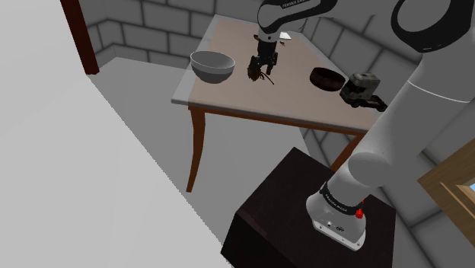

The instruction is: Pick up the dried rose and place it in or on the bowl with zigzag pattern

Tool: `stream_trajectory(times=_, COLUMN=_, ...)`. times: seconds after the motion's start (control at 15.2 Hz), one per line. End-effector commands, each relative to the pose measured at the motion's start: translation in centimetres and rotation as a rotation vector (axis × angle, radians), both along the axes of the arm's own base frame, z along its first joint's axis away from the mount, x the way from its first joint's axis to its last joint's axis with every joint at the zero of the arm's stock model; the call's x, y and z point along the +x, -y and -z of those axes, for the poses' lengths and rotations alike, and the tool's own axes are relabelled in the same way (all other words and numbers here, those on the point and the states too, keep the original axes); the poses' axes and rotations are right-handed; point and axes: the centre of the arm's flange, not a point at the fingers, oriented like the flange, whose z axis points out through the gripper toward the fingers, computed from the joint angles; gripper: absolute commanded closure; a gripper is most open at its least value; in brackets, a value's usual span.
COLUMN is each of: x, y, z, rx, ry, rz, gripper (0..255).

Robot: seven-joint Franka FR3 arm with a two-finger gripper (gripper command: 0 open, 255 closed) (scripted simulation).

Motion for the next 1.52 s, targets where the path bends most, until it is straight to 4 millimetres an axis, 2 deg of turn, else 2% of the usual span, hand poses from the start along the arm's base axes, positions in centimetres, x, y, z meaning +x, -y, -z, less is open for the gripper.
stream_trajectory(times=0.0, x=0.0, y=0.0, z=0.0, rx=0.000, ry=0.000, rz=0.000, gripper=255)
stream_trajectory(times=0.59, x=0.0, y=0.0, z=0.0, rx=0.000, ry=0.000, rz=0.000, gripper=255)
stream_trajectory(times=1.45, x=0.0, y=0.0, z=-6.9, rx=0.000, ry=0.000, rz=0.000, gripper=255)
